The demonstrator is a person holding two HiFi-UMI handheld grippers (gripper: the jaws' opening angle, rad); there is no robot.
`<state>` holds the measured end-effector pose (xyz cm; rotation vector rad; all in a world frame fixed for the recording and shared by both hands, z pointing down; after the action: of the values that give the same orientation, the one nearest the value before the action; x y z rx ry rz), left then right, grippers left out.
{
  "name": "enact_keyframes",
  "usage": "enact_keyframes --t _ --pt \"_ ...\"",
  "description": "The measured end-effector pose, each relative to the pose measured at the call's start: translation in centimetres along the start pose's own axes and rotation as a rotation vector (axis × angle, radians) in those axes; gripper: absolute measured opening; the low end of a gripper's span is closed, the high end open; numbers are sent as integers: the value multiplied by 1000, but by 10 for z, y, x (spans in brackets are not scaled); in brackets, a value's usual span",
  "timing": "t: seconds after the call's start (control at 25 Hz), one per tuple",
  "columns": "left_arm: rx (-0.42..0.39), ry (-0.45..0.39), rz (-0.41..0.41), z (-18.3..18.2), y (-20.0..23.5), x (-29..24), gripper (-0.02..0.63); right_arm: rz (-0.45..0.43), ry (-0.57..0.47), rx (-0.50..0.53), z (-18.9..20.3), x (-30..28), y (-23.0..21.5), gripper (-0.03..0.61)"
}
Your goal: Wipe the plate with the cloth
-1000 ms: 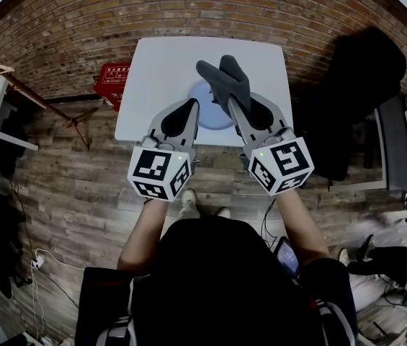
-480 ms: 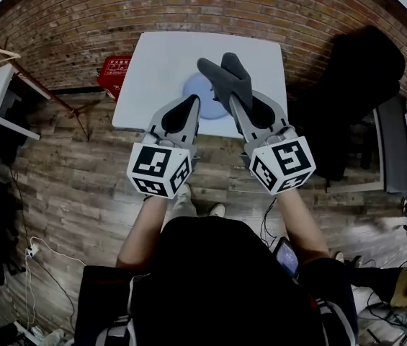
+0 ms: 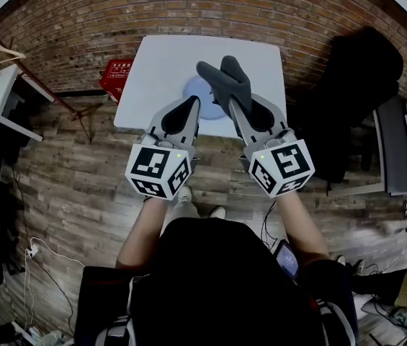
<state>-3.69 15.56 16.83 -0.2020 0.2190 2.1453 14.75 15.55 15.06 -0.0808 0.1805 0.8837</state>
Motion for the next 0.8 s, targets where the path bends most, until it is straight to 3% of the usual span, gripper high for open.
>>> enact_keyframes --t 0.8 --pt "-21 -17 -25 1 -10 6 18 -9 -14 -11 4 5 -1 58"
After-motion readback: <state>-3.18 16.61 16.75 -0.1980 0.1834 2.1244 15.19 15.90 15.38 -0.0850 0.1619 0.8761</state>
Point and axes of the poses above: the fingertips, and each gripper's own axes: x backward along the fingers, y to its left, z out of its underside, the point moved 9 cm from there along x, backward along the fingers, and after that the axes turned 14 degrees about y, right-handed, at the moved point
